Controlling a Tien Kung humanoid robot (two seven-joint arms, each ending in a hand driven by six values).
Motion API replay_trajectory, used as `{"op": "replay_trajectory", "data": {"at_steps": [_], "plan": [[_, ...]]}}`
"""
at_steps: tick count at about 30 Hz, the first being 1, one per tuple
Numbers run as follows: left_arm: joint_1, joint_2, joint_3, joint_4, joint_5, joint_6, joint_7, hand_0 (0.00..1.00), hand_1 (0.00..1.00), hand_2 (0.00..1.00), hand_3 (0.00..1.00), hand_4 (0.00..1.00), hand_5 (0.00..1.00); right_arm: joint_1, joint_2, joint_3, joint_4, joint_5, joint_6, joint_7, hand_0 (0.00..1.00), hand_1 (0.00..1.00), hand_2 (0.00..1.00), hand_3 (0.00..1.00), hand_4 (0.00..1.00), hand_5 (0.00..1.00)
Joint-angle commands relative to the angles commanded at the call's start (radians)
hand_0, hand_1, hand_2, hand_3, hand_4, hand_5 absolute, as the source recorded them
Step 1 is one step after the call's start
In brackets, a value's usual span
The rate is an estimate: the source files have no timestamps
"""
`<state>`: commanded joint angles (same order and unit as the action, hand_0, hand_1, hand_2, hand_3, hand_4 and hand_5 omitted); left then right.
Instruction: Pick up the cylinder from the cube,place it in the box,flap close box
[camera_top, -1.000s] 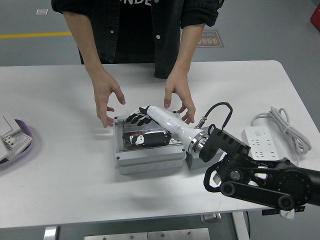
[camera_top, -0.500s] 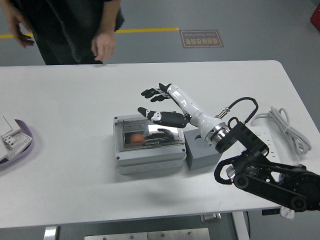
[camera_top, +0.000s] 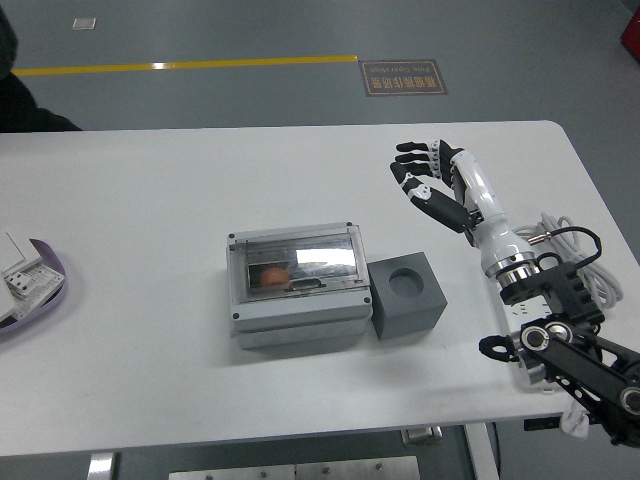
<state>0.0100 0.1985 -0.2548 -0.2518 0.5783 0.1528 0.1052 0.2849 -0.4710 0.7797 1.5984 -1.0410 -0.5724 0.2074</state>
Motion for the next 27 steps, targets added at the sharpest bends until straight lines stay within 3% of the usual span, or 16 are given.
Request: {"op": "replay_trajectory", "data": {"at_steps": [7, 11, 18, 23, 27], "plan": [[-0.001, -0.004, 0.006, -0.001, -0.012, -0.002, -0.002, 0.511, 0.549, 0.556, 0.596, 0.714, 0.143, -0.045, 0.032, 0.004, -0.068, 0.161, 0.005, 0.177, 0.700, 0.645, 0.649, 0.663, 0.750, 0.348], [-0.002, -0.002, 0.003, -0.001, -0.010, -0.004, -0.001, 0.511, 0.549, 0.555, 0.596, 0.713, 0.144, -0.048, 0.035, 0.000, -0.083, 0.214, 0.004, 0.236, 0.704, 0.639, 0.638, 0.652, 0.760, 0.301], [-0.001, -0.004, 0.004, -0.002, -0.013, -0.005, -0.004, 0.511, 0.549, 0.555, 0.596, 0.713, 0.144, -0.046, 0.042, 0.000, -0.096, 0.236, 0.003, 0.262, 0.699, 0.632, 0.626, 0.644, 0.750, 0.291], [-0.010, -0.011, -0.011, -0.005, 0.054, -0.010, 0.007, 0.511, 0.549, 0.555, 0.596, 0.713, 0.144, -0.039, 0.049, 0.015, -0.087, 0.212, 0.001, 0.254, 0.697, 0.625, 0.618, 0.637, 0.751, 0.315], [-0.022, -0.007, -0.002, -0.004, 0.048, -0.007, -0.001, 0.511, 0.549, 0.555, 0.596, 0.713, 0.144, -0.042, 0.045, 0.032, -0.078, 0.200, 0.000, 0.250, 0.697, 0.625, 0.618, 0.637, 0.751, 0.315]]}}
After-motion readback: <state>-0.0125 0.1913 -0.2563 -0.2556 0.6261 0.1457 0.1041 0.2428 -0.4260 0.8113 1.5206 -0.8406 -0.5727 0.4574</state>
